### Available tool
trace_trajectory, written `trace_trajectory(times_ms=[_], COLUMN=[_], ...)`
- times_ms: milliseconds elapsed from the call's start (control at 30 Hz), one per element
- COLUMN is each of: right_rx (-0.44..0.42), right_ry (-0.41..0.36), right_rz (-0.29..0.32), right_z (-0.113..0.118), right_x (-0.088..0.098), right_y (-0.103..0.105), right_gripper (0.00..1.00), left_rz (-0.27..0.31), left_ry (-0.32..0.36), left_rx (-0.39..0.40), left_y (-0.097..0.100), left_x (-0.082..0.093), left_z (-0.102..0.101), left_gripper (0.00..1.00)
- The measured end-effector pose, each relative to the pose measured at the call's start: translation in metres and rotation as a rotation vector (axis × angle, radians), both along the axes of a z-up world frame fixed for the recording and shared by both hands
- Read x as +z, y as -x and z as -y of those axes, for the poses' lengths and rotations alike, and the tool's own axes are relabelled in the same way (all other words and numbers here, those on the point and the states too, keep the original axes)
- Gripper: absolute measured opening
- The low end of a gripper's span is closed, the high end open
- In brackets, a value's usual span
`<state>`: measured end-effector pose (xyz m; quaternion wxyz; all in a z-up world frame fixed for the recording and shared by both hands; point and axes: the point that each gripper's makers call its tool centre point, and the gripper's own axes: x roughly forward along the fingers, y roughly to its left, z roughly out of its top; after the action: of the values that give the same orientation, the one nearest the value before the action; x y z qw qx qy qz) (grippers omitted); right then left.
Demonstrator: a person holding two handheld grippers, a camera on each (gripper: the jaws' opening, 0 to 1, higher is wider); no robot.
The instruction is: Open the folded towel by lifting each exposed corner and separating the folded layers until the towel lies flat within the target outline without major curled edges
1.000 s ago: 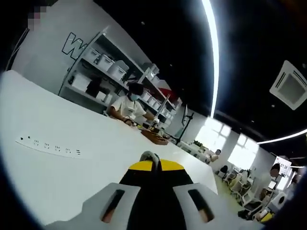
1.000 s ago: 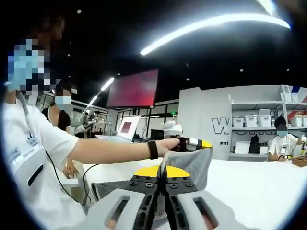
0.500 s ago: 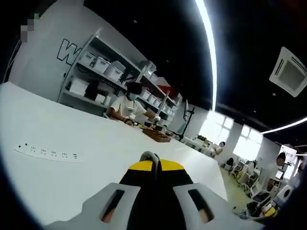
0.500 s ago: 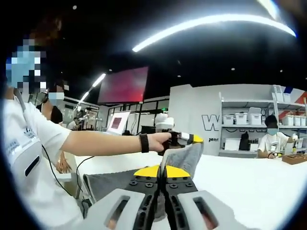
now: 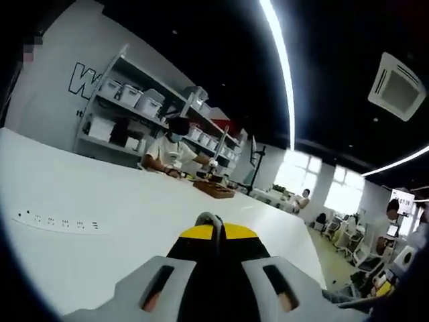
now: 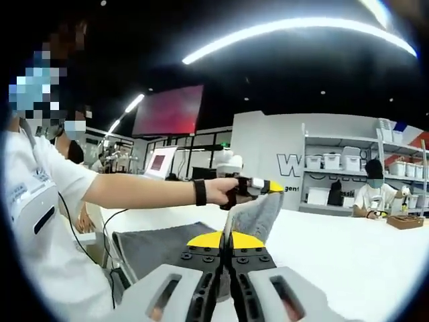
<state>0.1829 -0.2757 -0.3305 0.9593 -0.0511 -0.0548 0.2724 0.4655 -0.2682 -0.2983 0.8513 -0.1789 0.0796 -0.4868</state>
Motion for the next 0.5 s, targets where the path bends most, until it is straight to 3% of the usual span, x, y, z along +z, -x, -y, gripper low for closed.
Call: trace_trajectory(times_ms=[67, 267, 500], right_rx=[-0.005, -0.020, -0.040], right_ry=[-0.001, 0.015, 0.041], right_rz=[-0.008, -0.011, -0.025], right_z=[0.003, 0.007, 0.013], right_x=[-0.003, -0.007, -0.018], right_y=[0.001, 0.005, 0.007], right_gripper=[0.00, 0.00, 0.00], left_rz=[0.028, 0.037, 0.039], left_ry=[-0.009, -0.006, -0.013], left_rx=[-0.007, -0.022, -0.049], left_y=[0.002, -0.001, -0.002], left_x=[0.000, 0.001, -0.011], left_z=[0.005, 0.013, 0.022], left_gripper=[0.00, 0.00, 0.01])
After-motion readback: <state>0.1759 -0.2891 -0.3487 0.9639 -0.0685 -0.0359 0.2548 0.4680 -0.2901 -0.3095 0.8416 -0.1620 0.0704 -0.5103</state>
